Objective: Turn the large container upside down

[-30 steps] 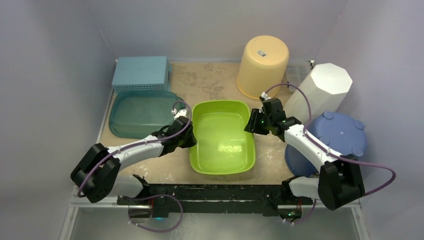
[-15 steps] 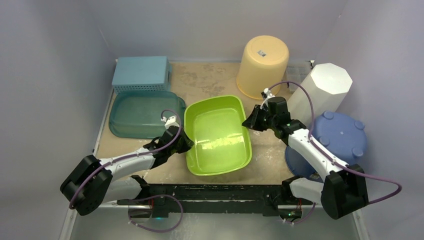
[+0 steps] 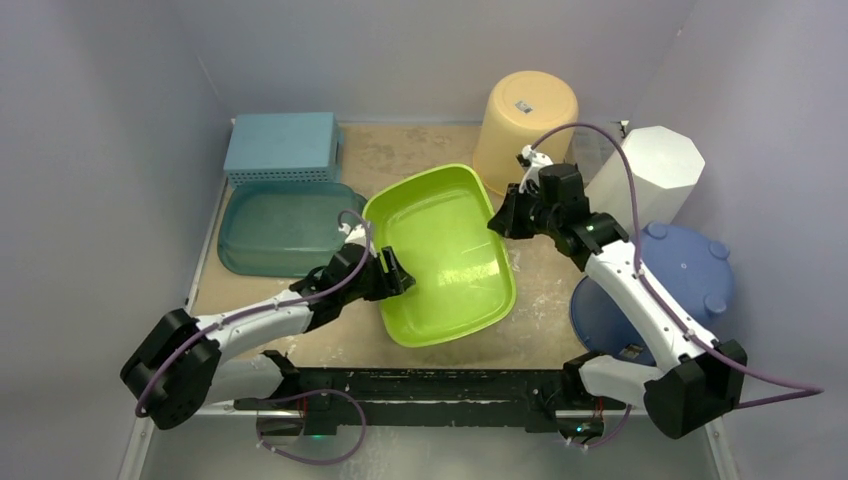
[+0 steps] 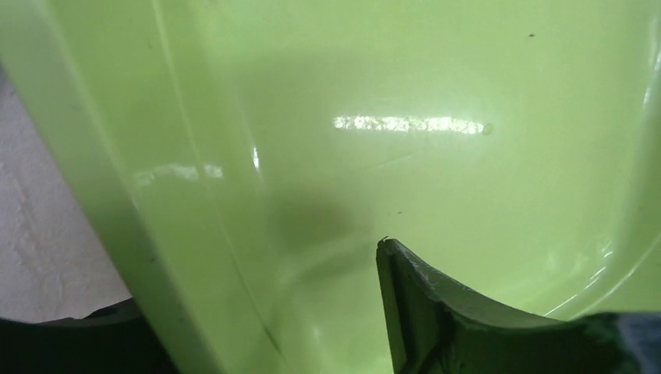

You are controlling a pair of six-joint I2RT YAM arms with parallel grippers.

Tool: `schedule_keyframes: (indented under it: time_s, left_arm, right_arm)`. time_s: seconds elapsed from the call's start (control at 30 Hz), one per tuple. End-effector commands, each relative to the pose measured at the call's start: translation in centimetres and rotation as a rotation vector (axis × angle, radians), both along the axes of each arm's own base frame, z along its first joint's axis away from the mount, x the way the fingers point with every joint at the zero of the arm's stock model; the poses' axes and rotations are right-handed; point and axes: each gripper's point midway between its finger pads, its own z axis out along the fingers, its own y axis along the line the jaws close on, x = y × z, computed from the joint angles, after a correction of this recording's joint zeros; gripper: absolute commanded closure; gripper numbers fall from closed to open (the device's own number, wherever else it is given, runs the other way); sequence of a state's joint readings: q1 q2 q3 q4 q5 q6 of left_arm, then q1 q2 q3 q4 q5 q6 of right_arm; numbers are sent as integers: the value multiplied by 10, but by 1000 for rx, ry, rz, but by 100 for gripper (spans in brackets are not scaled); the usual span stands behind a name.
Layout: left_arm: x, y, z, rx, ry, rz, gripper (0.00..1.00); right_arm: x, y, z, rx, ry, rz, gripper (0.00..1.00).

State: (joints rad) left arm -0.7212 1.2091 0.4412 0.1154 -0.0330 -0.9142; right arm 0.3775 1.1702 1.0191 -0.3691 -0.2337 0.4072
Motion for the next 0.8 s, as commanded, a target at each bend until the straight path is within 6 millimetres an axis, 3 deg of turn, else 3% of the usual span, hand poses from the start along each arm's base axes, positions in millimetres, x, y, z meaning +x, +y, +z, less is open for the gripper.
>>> schedule_keyframes:
  time_s: [0.0, 0.13, 0.23, 0.4, 0.53, 0.77]
  left_arm:
    - [14, -21, 67, -97, -144, -60, 35]
    - [19, -8, 92, -47, -191, -29, 23]
    - [18, 2, 104, -18, -203, -9, 15]
    - [14, 19, 120, 2, -232, 42, 10]
    - [12, 41, 125, 44, -232, 125, 8]
    - [7, 82, 131, 174, -207, 261, 5]
  right_arm:
    - [13, -21, 57, -111, -165, -74, 100]
    - [24, -46, 74, -269, -247, -195, 100]
    - [27, -51, 89, -349, -317, -256, 100]
    - [30, -54, 100, -466, -374, -285, 100]
    - [28, -52, 120, -540, -466, -302, 100]
    - [25, -44, 145, -720, -692, -198, 100]
